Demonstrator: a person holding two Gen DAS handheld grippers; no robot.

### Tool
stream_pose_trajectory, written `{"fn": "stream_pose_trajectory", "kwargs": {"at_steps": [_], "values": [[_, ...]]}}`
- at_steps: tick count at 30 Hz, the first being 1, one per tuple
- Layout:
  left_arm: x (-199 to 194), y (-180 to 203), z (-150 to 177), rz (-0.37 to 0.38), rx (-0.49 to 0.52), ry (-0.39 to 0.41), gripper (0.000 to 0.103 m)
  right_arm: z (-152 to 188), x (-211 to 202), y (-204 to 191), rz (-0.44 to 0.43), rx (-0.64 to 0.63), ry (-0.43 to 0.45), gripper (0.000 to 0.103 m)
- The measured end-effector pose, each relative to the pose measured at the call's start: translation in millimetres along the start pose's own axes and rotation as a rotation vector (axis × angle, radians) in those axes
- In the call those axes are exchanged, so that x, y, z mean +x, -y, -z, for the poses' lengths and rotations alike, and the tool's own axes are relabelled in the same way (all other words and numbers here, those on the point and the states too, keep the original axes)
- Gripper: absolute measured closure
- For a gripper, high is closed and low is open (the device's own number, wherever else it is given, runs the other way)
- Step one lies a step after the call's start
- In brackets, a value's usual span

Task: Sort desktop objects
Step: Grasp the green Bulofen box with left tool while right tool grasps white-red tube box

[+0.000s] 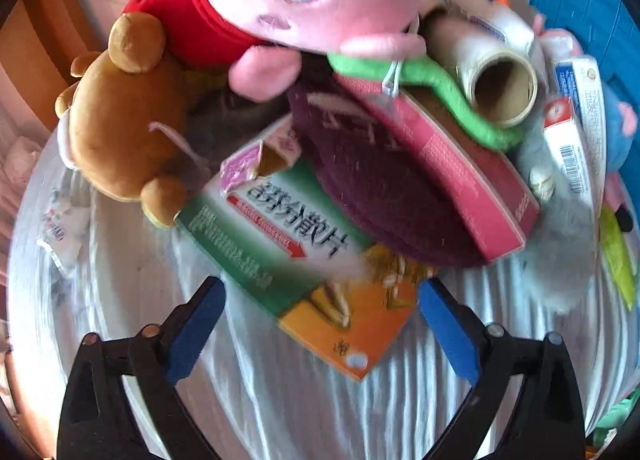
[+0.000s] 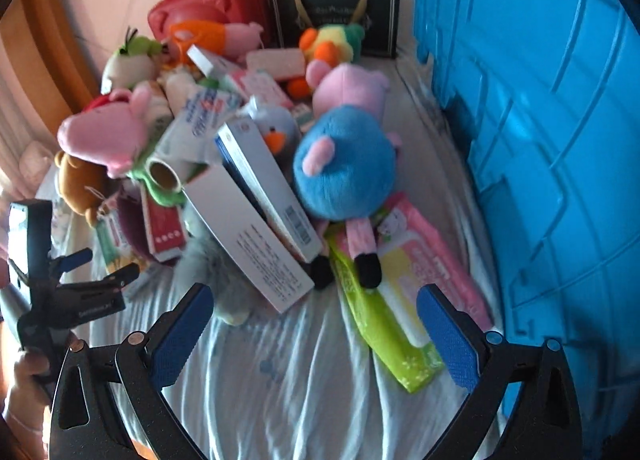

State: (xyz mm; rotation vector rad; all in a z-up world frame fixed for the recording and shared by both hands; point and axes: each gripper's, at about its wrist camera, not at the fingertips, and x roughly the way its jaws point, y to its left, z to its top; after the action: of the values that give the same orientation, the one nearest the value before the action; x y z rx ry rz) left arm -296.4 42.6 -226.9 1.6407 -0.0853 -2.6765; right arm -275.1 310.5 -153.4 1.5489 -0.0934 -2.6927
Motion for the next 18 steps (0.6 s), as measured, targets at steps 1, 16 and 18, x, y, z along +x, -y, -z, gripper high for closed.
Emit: {"fn": "stream_pose_trajectory", "kwargs": {"at_steps": [1,16,18], "values": [[-0.1,-5.4,-0.3,-0.023,-0.016,0.0,0.003,0.4,5.8,-1.0,0.001,0.0,-0.013,0.0],[-21.7,-84.3,23.3,0.074,-0.267,-0.057,0.01,-0.6,59.7,-28.9,-0.084,0.032,-0.103,0.0],[-19.3,-49.6,13.6,0.109,-0.194,-0.042,0.01,-0.7,60.7,-30.3,-0.082,0.03,-0.106,0.0]]}}
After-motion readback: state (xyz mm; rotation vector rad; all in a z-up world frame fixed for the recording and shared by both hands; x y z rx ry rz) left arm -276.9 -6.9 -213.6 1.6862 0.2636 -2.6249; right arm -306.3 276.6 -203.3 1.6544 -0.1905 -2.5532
